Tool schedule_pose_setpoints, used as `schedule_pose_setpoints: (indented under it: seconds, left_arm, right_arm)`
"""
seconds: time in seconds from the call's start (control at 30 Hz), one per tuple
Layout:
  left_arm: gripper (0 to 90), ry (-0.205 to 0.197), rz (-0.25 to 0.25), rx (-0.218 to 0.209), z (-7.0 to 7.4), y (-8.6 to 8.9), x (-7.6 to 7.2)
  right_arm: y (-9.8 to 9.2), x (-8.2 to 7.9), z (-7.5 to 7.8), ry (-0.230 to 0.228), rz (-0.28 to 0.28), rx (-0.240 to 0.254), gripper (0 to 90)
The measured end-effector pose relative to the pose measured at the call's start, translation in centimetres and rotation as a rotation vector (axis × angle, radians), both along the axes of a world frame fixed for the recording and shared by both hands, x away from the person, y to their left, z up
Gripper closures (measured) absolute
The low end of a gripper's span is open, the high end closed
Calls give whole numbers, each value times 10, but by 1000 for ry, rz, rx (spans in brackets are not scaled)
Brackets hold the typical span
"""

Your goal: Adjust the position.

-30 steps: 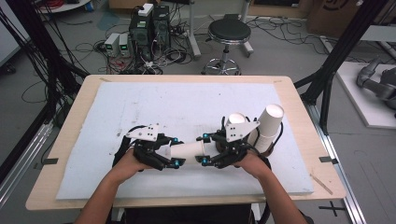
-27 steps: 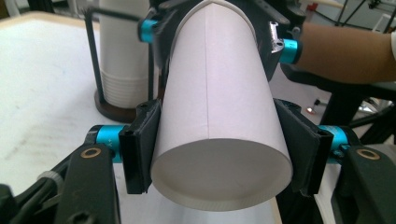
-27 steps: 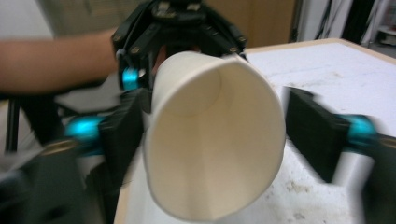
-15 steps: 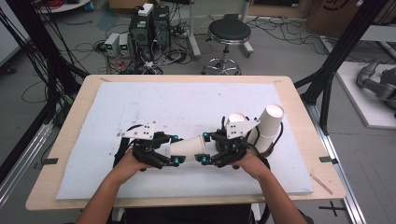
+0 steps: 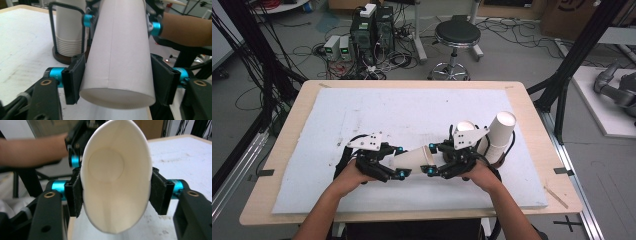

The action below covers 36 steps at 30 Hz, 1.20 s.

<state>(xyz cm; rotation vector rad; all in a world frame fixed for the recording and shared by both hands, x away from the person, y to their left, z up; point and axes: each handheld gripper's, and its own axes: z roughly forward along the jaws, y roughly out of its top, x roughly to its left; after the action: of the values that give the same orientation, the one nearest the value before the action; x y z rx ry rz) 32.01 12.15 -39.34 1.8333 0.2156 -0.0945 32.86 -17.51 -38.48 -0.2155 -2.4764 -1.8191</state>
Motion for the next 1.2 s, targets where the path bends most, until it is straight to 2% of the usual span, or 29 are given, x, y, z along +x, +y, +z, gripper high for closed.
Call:
schedule_pose_setpoints:
  seconds: [0.03,0.1,0.17,0.3,0.33,0.37,0.4,0.47,0.57,0.6,0.67,0.77,0.87,1.0,1.1,1.13,1.17,1.2]
  left_arm:
    - [363,-5,-5,-17,1,-1,0]
    - [363,-10,2,-32,1,-1,0]
    - [363,-10,2,-51,2,0,0]
    - [363,-10,4,-81,3,2,0]
    - [363,-7,4,-79,3,2,-1]
    - [363,-9,1,-71,2,1,-1]
    - [364,-10,-3,-64,2,0,-1]
    - [364,-3,-1,-57,1,-1,-1]
    - [347,0,26,-13,0,-4,-1]
    - [300,5,39,4,0,-5,-1]
    - [274,13,48,11,0,-6,-1]
    - [275,11,48,20,1,-6,-1]
    - [324,3,31,34,0,-7,-1]
    - [353,-14,-2,58,-2,-10,-3]
    - [354,-20,-7,42,-2,-10,-3]
    - [353,-23,-5,34,-1,-10,-3]
    - [353,-24,0,25,-1,-9,-3]
    - [352,-23,-1,16,0,-9,-4]
  right_arm:
    - [-1,1,0,42,-14,39,289]
    - [-1,1,1,54,-24,49,271]
    - [0,0,0,55,-50,69,163]
    - [1,1,-1,84,-39,74,174]
    - [2,0,-1,79,-33,68,233]
    - [2,0,-1,79,-33,68,233]
    - [1,0,-1,52,-23,69,301]
    - [1,0,0,49,-19,66,307]
    - [1,0,0,29,-21,46,332]
    - [1,0,0,19,-19,33,351]
    - [2,0,0,9,-25,20,356]
    - [2,-1,0,11,-24,19,359]
    - [2,-1,1,23,-14,31,371]
    - [3,-2,4,32,-4,60,366]
    - [3,-2,4,47,-7,71,337]
    - [3,-2,4,56,-18,84,283]
    - [3,-2,4,56,-18,84,283]
    - [4,-3,4,63,-35,104,207]
